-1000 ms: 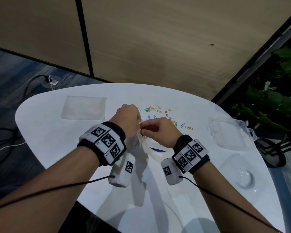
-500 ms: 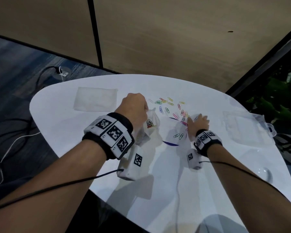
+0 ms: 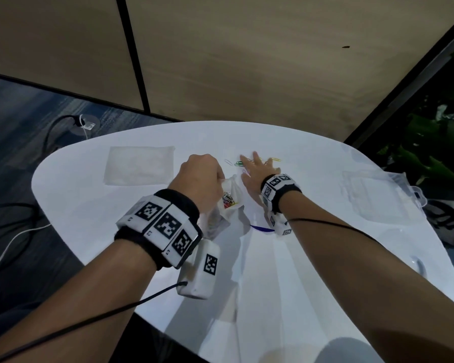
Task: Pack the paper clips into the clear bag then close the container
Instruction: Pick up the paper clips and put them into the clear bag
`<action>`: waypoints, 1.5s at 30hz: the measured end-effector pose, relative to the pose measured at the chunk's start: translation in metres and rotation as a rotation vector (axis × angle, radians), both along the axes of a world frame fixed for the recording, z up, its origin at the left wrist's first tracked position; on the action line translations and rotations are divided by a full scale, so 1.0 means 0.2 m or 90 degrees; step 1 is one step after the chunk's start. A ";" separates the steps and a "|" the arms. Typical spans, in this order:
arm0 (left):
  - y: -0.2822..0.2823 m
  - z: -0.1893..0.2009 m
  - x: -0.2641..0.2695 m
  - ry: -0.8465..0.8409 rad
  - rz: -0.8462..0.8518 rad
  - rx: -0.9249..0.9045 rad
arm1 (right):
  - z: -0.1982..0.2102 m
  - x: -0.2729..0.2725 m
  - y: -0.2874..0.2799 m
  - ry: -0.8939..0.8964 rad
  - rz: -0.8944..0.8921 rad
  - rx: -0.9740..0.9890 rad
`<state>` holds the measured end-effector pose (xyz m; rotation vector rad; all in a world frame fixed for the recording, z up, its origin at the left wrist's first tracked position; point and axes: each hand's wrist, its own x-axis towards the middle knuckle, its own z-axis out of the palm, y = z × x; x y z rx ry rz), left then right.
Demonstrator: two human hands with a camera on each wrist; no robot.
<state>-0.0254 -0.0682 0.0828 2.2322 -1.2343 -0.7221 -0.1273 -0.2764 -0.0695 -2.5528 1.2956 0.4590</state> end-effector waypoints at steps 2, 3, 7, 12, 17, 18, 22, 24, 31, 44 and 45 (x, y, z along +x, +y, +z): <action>0.00 0.00 0.00 0.006 0.004 0.001 | 0.01 0.02 0.00 0.024 0.069 -0.033; 0.00 0.00 0.01 0.008 0.004 0.001 | 0.03 0.01 0.00 0.018 0.108 -0.047; -0.01 0.00 0.00 0.007 0.002 0.002 | 0.10 -0.01 0.03 0.037 0.215 -0.125; -0.01 0.00 0.00 0.009 0.000 0.009 | 0.17 -0.07 0.06 0.040 0.102 -0.124; -0.01 0.00 0.00 0.017 0.013 0.018 | 0.23 -0.22 0.02 -0.192 -0.155 0.010; -0.01 0.01 0.00 0.015 0.011 0.019 | 0.27 -0.25 0.03 -0.270 -0.210 0.043; -0.01 0.02 -0.02 -0.001 0.010 0.032 | 0.47 -0.33 0.18 -0.674 -0.371 0.340; -0.02 0.03 -0.03 -0.006 0.011 0.036 | 0.55 -0.32 0.29 -0.777 -0.348 0.458; -0.02 0.07 -0.05 -0.003 0.018 0.047 | 0.60 -0.19 0.60 -0.559 -0.065 0.278; 0.07 0.00 0.10 0.038 0.054 0.016 | 0.11 -0.16 -0.11 -0.234 -0.241 0.061; 0.07 0.00 0.11 0.036 0.052 0.014 | 0.08 -0.14 -0.13 -0.192 -0.224 0.044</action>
